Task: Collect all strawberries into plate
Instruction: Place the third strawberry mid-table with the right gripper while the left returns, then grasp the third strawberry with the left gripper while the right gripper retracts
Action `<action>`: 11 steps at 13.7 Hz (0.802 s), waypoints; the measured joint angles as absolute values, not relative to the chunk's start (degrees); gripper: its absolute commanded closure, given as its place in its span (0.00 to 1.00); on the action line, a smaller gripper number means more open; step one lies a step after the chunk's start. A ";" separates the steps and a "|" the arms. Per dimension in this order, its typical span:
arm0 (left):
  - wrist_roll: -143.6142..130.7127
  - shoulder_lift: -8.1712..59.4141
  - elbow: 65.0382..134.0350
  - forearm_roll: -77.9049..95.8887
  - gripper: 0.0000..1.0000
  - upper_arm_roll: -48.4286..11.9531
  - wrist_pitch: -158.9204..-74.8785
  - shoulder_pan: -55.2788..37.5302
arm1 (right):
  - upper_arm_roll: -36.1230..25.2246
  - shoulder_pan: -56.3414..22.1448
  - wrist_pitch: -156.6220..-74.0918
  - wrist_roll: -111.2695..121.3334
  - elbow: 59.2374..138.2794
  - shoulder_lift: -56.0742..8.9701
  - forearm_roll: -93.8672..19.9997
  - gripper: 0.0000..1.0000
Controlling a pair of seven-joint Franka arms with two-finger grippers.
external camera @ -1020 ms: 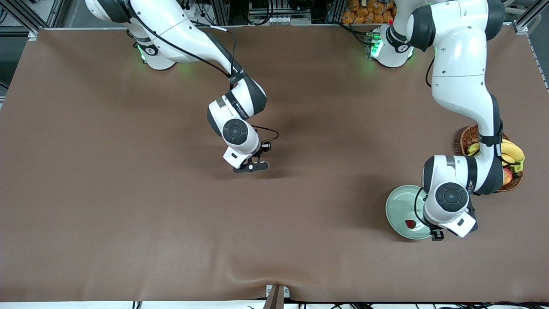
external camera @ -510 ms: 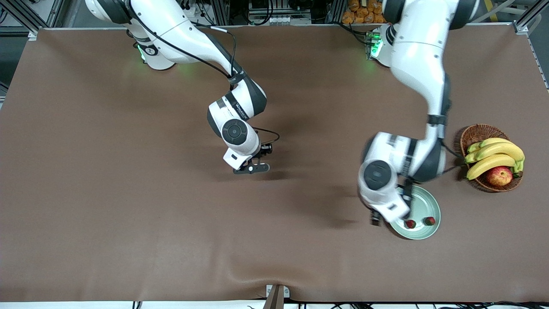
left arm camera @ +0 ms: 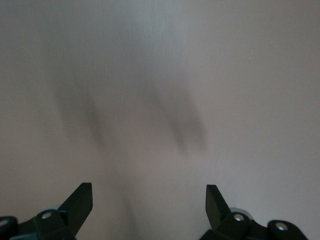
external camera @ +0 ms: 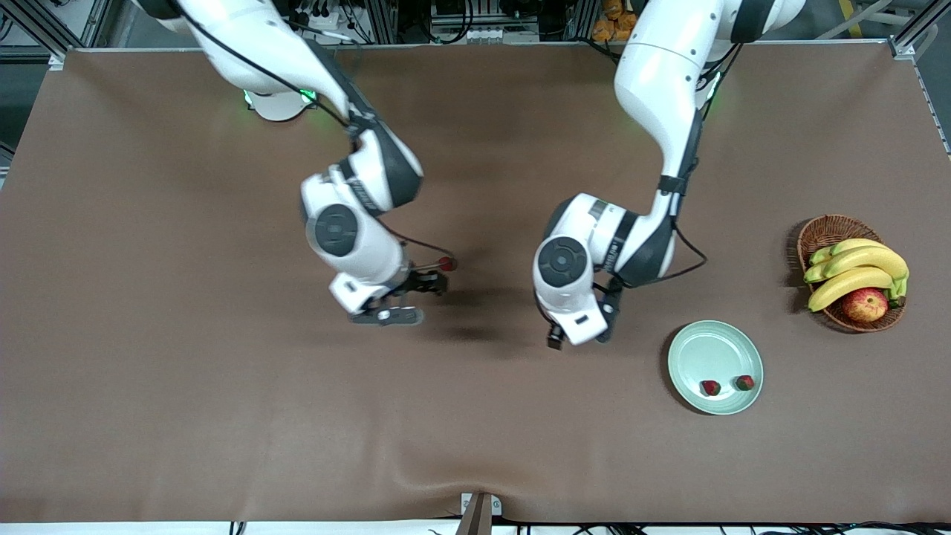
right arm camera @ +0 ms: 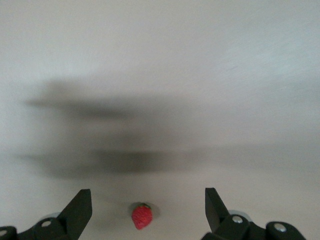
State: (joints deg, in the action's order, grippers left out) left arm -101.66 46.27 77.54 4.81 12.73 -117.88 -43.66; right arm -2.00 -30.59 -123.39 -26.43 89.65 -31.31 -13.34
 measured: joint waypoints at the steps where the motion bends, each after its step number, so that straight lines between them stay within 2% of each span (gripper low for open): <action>1: -101.72 46.38 77.55 5.04 0.00 10.94 -118.54 -43.74 | -2.11 -28.45 -120.78 -26.42 89.58 -29.14 -13.32 0.00; 5: -104.51 47.42 77.56 5.20 0.00 7.60 -124.97 -47.91 | -2.25 -17.97 -109.05 -23.10 89.54 -21.42 -13.26 0.00; 11: -109.15 50.31 77.46 5.23 0.00 6.79 -133.36 -55.88 | -2.40 -4.09 -98.47 -10.12 89.55 -13.22 -8.72 0.00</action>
State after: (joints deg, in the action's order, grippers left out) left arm -109.15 50.31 77.46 5.23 6.79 -133.36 -55.88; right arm -2.40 -4.09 -98.47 -10.12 89.55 -13.22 -8.72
